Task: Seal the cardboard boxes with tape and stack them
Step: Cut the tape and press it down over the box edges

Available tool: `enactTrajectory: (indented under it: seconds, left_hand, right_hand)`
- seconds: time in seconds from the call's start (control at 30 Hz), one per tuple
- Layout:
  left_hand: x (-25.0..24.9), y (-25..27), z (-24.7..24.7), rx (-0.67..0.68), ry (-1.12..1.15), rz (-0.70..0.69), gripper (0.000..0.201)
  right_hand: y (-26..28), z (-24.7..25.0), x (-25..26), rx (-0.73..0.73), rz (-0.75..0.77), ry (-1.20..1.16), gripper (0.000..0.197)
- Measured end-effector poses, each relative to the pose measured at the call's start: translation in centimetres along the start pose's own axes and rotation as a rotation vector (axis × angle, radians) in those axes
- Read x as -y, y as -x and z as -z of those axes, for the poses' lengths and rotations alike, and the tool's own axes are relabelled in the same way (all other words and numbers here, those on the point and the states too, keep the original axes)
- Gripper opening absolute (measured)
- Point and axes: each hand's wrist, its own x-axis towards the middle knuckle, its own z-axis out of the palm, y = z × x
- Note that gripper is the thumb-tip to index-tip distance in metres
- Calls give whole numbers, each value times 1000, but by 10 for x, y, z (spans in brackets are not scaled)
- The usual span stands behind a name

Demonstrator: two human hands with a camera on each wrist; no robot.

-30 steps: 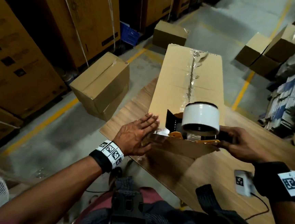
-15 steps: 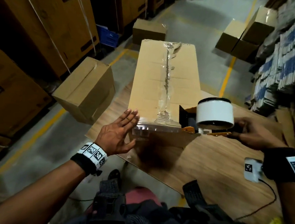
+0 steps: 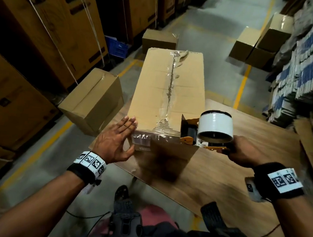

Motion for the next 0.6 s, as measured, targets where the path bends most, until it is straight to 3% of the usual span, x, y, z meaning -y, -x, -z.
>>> enactTrajectory:
  seconds: [0.1,0.27,0.4,0.6]
  left_hand:
    - [-14,-10,9,46,-122,47,92]
    - [-85,-31,-5,201,-175,-50,106]
    - [-114,-38,-19,219,-200,12,112]
    - [-141,-60,-21,273,-200,-141,108]
  right_hand:
    - [-2,-7,3,8,1,14,15]
    - [0,-10,0,0,-26,3,13]
    - [1,-10,1,12,-22,-18,22]
    - [0,-12,-3,20,6,-65,21]
